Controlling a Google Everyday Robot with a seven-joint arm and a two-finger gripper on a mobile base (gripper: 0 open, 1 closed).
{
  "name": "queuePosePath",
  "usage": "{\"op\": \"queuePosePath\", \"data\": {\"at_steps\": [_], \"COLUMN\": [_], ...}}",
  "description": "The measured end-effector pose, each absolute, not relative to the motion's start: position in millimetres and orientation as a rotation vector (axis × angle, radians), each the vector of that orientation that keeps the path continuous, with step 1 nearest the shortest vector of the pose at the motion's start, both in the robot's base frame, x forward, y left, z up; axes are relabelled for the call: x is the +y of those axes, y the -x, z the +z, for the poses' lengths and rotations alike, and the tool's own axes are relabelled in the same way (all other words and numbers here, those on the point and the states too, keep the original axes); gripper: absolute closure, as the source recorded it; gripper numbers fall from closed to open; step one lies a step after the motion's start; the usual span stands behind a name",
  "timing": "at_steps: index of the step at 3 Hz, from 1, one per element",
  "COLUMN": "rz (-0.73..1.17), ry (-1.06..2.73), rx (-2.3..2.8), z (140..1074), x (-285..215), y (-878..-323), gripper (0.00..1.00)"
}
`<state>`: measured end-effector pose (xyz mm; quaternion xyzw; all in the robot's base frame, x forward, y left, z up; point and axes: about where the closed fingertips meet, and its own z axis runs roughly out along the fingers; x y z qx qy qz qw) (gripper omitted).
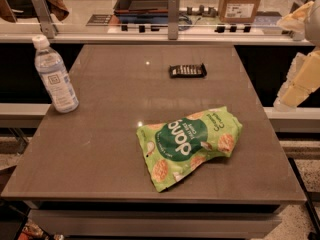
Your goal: Move rxbar chocolate near blue plastic bottle
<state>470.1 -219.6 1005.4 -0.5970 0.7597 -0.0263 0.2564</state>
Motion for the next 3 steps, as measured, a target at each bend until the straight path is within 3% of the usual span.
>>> {"op": "queuePosePath", "data": {"at_steps": [3], "rz": [0.055], "ry": [1.517], "rx": [1.967], "z": [979.8], "x": [-224.6], "y": [-555.3], "gripper": [0.00]}}
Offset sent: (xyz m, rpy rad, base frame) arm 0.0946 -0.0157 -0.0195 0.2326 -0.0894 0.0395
